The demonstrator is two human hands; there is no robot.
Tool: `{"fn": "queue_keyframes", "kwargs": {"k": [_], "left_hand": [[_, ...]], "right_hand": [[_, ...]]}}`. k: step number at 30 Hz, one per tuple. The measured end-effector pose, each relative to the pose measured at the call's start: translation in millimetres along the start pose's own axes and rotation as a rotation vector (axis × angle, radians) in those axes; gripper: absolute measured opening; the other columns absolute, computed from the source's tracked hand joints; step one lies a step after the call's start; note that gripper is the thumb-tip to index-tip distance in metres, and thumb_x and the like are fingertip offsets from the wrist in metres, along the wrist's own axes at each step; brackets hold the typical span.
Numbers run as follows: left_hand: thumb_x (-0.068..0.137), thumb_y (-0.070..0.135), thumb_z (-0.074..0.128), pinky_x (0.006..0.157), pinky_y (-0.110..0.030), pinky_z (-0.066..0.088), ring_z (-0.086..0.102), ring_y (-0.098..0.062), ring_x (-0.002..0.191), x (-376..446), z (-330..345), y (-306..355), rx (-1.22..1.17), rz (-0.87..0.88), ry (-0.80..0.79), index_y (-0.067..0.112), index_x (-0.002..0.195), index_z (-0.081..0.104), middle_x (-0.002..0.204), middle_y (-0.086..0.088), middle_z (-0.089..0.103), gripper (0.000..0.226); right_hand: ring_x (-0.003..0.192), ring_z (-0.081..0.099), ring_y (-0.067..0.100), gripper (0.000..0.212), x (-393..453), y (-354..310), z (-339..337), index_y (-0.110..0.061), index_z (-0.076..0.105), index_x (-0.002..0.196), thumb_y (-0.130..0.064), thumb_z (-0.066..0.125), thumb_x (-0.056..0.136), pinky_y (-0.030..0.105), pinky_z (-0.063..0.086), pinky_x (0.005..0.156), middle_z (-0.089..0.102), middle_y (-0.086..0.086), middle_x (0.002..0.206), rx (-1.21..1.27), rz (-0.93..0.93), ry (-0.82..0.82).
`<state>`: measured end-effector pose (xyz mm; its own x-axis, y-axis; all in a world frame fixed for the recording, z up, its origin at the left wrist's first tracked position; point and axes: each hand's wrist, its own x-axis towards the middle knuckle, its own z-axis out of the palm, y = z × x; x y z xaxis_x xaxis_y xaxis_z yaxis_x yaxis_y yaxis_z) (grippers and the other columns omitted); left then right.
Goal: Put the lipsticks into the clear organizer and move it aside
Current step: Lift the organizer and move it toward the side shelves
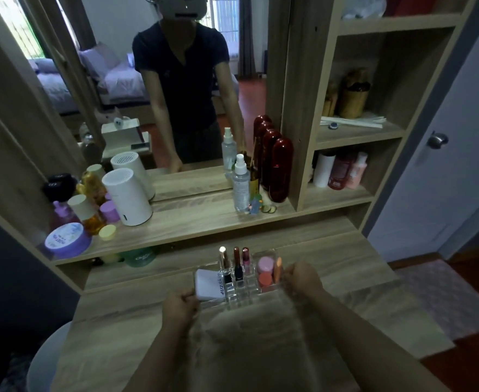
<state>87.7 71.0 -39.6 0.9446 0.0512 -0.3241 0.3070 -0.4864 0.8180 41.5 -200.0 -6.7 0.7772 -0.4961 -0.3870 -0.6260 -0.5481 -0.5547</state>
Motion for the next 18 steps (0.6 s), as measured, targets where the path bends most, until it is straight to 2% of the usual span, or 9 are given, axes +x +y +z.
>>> {"fn": "queue_keyframes", "kwargs": {"k": [3,7,12,15,18], "left_hand": [[0.08,-0.003,0.064,0.056,-0.029,0.041,0.056,-0.017,0.06,2.4,0.4,-2.7,0.04,-0.004,0.006,0.0,0.091,0.076,0.066,-0.017,0.068,0.017],[0.081,-0.001,0.063,0.068,-0.041,0.057,0.065,-0.024,0.068,6.0,1.1,-5.6,0.055,0.006,-0.008,0.005,0.093,0.075,0.079,-0.025,0.074,0.018],[0.085,-0.003,0.061,0.063,-0.036,0.043,0.054,-0.024,0.063,6.7,6.6,-2.1,-0.002,-0.025,-0.068,0.001,0.101,0.071,0.074,-0.026,0.069,0.02],[0.086,0.0,0.06,0.059,-0.034,0.042,0.053,-0.022,0.062,4.0,15.6,5.0,-0.035,-0.01,-0.101,0.0,0.103,0.07,0.077,-0.027,0.069,0.019],[0.088,0.001,0.058,0.056,-0.033,0.041,0.052,-0.021,0.064,1.6,31.2,14.7,-0.033,0.003,-0.117,0.001,0.102,0.07,0.077,-0.022,0.069,0.019]], "right_hand": [[0.107,0.067,0.03,0.028,-0.5,-1.8,-0.1,-0.001,0.073,0.104,-0.019,0.054,0.093,0.034,0.053,0.088,0.071,0.021,0.111,-0.057,-0.008,0.031],[0.11,0.066,0.03,0.027,2.6,-2.9,2.0,-0.001,0.072,0.108,-0.013,0.052,0.093,0.036,0.052,0.092,0.07,0.019,0.115,-0.109,-0.02,0.069],[0.112,0.065,0.028,0.027,4.8,-0.4,-0.4,-0.003,0.072,0.109,-0.016,0.052,0.095,0.034,0.052,0.09,0.07,0.017,0.116,-0.156,-0.023,0.085],[0.115,0.064,0.029,0.029,7.4,7.0,-6.3,-0.003,0.07,0.112,-0.018,0.051,0.096,0.034,0.051,0.091,0.069,0.017,0.119,-0.15,-0.011,0.11],[0.117,0.062,0.031,0.031,10.3,17.6,-16.1,-0.004,0.069,0.113,-0.022,0.051,0.096,0.036,0.05,0.094,0.066,0.018,0.122,-0.138,0.016,0.126]]}}
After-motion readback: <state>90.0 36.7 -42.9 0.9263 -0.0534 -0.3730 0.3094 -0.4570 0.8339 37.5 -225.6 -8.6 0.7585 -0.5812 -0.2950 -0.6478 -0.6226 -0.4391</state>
